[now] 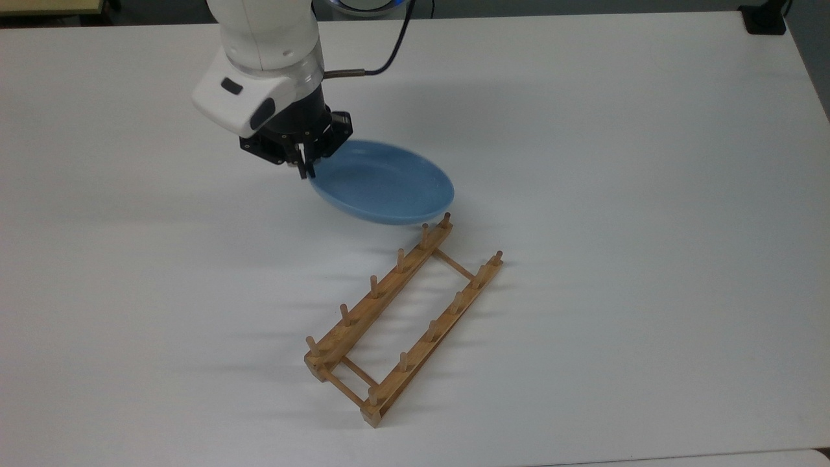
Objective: Pick plate from plate rack
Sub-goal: 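Lift the blue plate up and out of the rack slots, then carry the plate beside the rack and lower it flat onto the table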
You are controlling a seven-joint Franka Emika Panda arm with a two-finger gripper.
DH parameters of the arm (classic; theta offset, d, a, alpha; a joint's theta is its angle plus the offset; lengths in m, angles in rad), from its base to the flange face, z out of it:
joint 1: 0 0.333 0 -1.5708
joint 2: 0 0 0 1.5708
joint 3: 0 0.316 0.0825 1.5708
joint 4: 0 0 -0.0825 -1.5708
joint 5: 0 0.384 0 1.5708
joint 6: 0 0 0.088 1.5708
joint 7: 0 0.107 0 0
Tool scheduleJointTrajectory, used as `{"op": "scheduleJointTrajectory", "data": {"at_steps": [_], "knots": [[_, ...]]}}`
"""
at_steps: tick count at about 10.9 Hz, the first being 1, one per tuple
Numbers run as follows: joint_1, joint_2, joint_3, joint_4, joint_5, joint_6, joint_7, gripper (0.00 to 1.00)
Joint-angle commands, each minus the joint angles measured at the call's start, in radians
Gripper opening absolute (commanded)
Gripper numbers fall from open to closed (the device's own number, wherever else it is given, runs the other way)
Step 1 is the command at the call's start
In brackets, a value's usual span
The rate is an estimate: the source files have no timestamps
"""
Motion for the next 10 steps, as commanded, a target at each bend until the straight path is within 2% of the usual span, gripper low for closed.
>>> {"op": "scheduleJointTrajectory", "data": {"at_steps": [1, 2, 4, 10], "knots": [[-0.011, -0.04, -0.006, -0.107, 0.02, -0.162, -0.346, 0.0], [-0.012, -0.03, -0.006, -0.134, 0.012, -0.185, -0.439, 0.01], [-0.014, -0.006, -0.006, -0.159, 0.002, -0.186, -0.527, 0.01], [0.005, 0.085, -0.004, -0.196, -0.124, -0.178, -0.528, 0.01]]}}
